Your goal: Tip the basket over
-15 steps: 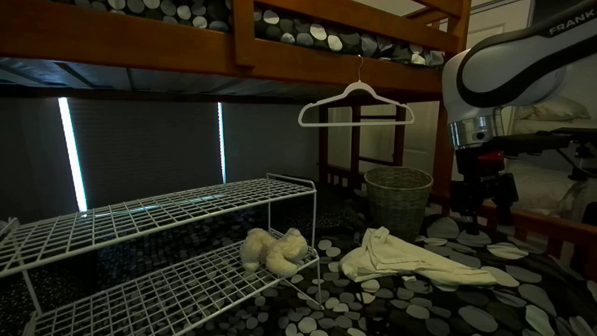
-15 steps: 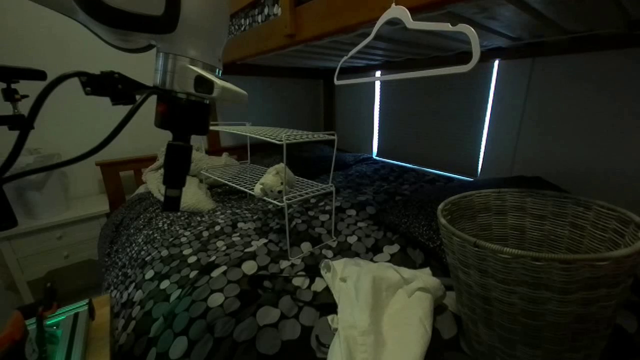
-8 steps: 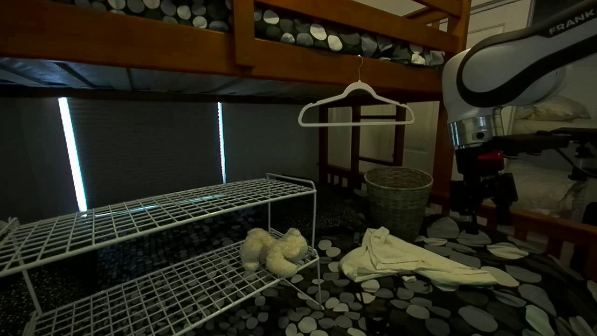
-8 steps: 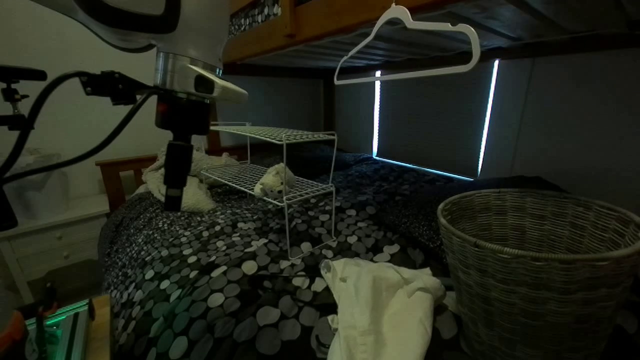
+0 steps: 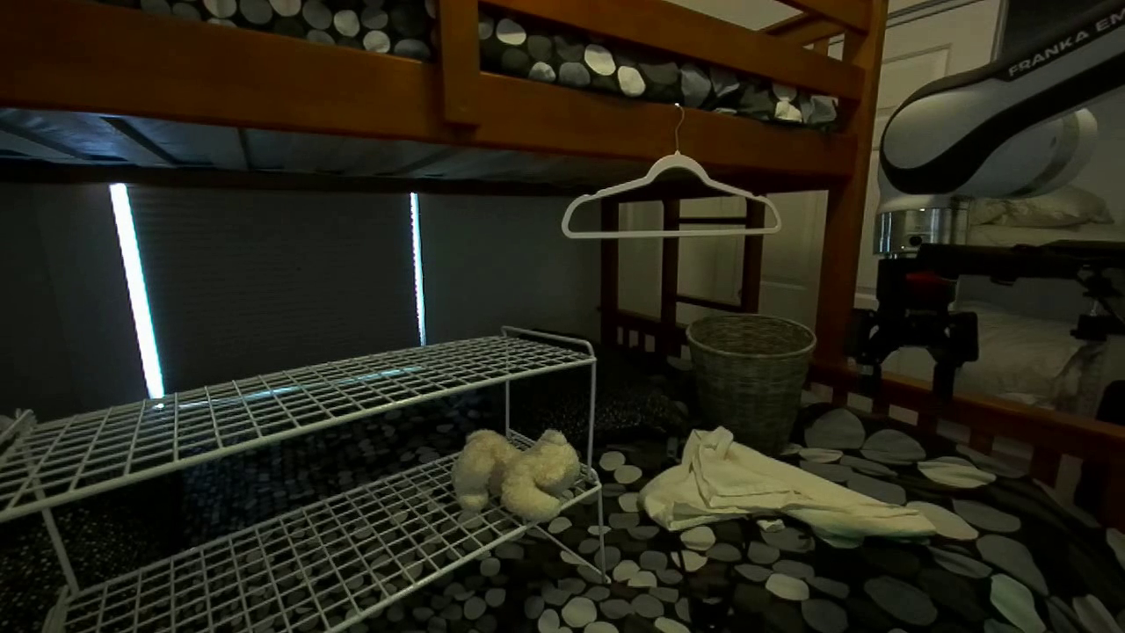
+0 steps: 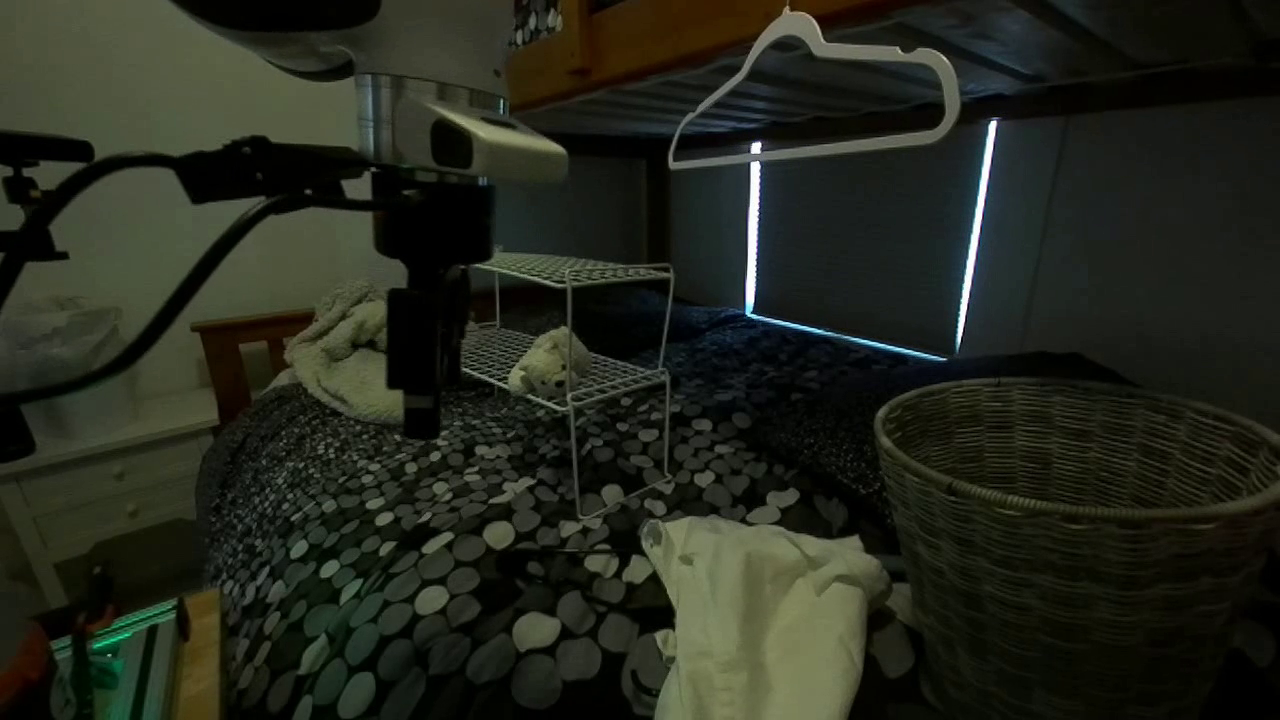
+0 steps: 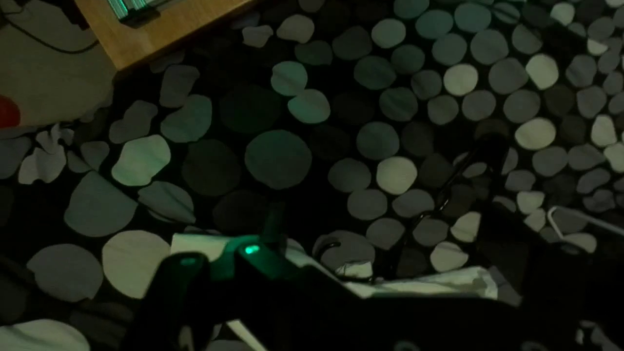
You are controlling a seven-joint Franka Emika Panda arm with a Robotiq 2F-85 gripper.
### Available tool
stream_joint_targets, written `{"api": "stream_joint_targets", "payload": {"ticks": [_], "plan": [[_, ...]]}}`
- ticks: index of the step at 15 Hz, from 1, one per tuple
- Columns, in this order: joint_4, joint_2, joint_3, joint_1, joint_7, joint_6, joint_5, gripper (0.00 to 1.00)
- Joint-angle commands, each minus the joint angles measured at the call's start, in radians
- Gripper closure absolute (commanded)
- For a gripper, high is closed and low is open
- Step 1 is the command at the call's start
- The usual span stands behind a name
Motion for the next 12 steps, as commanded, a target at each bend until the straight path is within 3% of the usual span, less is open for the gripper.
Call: {"api": "stream_joint_targets", "payload": {"ticks": [1, 7, 8, 12], "plan": [[0.033, 0.064, -0.028, -0.052, 0.045, 0.144, -0.007, 0.00], [0.066, 0.176, 0.021, -0.173, 0.229, 0.496, -0.150, 0.00], [0.047, 0.127, -0.009, -0.127, 0.153, 0.439, -0.095, 0.00], [0.053, 0.142, -0.007, -0.130, 0.161, 0.454, -0.102, 0.00]]}}
